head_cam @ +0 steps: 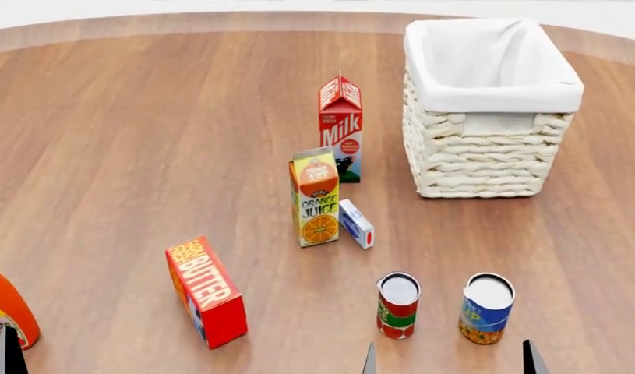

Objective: Pick up the tomato sauce, and put it in the basket.

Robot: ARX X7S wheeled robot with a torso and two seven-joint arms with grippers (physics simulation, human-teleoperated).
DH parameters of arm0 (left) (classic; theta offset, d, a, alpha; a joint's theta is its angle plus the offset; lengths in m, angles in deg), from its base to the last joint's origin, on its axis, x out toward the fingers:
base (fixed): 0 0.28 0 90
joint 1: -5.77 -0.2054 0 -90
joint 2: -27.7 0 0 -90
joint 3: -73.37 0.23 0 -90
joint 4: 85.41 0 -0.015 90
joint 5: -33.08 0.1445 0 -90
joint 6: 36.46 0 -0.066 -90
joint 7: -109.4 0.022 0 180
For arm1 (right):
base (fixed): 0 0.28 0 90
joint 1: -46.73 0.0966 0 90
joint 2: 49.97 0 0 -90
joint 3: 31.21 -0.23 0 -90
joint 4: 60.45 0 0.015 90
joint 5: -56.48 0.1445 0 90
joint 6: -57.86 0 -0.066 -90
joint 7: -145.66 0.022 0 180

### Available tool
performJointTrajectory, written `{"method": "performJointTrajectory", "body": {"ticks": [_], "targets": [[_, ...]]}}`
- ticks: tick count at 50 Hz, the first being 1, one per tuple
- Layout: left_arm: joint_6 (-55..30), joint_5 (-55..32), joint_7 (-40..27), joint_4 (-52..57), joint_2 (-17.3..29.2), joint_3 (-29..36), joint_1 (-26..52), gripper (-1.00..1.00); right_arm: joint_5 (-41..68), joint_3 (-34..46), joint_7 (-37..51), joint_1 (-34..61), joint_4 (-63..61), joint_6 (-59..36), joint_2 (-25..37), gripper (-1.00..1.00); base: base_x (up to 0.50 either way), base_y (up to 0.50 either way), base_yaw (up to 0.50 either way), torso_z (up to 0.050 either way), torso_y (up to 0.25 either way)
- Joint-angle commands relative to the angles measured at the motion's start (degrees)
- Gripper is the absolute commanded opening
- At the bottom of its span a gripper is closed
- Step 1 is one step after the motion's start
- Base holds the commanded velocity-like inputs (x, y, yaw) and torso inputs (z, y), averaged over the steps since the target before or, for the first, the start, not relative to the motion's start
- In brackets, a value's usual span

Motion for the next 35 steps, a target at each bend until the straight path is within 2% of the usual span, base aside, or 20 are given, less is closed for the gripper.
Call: {"method": "performJointTrajectory", "body": {"ticks": [1,35], "targets": [[0.12,0.34,-1.07,0.49,0.73,0.61,-0.22,1.0,0.35,0.55,0.7,-0.42,-1.06,0.14,1.01,1.0,0.5,0.0,0.0,0.0,0.0],[-0.6,0.27,-3.34,0.65,2.59,1.76,0.07,1.0,2.2,1.1,2.29,0.68,0.56,0.27,3.04,1.0,0.5,0.0,0.0,0.0,0.0]]}}
